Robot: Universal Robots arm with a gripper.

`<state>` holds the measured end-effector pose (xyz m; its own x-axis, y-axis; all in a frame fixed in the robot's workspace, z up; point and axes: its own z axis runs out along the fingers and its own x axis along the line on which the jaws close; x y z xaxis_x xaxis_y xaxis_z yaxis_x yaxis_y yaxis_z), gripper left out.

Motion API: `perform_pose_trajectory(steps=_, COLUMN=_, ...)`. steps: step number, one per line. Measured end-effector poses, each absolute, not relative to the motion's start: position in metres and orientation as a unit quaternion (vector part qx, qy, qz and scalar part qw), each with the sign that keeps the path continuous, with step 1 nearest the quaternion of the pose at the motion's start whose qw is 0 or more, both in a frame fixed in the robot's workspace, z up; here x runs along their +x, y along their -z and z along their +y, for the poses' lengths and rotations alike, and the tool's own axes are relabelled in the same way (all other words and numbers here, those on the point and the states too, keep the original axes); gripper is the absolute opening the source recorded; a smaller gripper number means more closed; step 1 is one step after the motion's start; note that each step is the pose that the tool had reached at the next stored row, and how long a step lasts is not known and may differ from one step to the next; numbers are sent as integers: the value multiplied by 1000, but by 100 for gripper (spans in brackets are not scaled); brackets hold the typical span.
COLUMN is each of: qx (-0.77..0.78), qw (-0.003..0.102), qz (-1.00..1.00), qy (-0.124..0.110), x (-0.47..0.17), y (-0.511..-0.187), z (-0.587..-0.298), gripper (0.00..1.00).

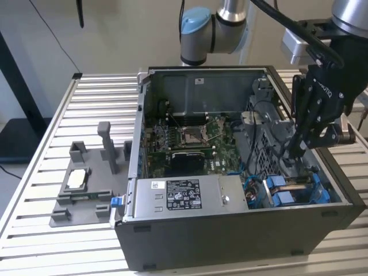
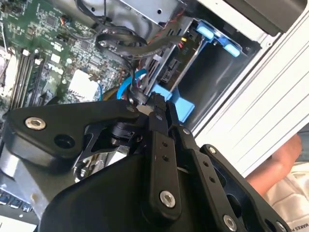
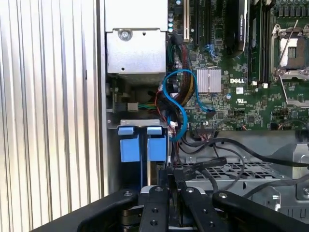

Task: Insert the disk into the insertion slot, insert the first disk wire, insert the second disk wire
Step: 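Insert the second disk wire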

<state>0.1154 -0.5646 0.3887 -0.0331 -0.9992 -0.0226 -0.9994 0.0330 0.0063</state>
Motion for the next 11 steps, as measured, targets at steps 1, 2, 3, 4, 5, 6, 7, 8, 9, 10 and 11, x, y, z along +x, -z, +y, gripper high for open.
perform_pose_trajectory(steps=1, qx=-696, qw=9, qz=718, qy=-7, x=115, y=-389, z=-565, gripper=16)
perform_pose_trajectory(steps=2, qx=-697, qw=12, qz=717, qy=-4, x=115, y=-388, z=-566, gripper=16)
perform_pose_trajectory(steps=3, qx=-698, qw=16, qz=716, qy=0, x=115, y=-388, z=-566, gripper=16)
perform_pose_trajectory(steps=4, qx=-699, qw=20, qz=714, qy=3, x=115, y=-388, z=-567, gripper=16)
perform_pose_trajectory(steps=5, qx=-700, qw=22, qz=714, qy=5, x=114, y=-387, z=-567, gripper=16)
perform_pose_trajectory(steps=6, qx=-700, qw=23, qz=713, qy=6, x=114, y=-386, z=-568, gripper=16)
perform_pose_trajectory(steps=7, qx=-701, qw=24, qz=713, qy=7, x=114, y=-385, z=-568, gripper=16)
perform_pose_trajectory(steps=8, qx=-701, qw=25, qz=712, qy=8, x=114, y=-384, z=-568, gripper=16)
perform_pose_trajectory(steps=9, qx=-702, qw=26, qz=712, qy=10, x=113, y=-383, z=-569, gripper=16)
perform_pose_trajectory(steps=10, qx=-702, qw=28, qz=712, qy=11, x=113, y=-382, z=-569, gripper=16)
perform_pose_trajectory(steps=11, qx=-702, qw=29, qz=711, qy=13, x=113, y=-381, z=-570, gripper=16)
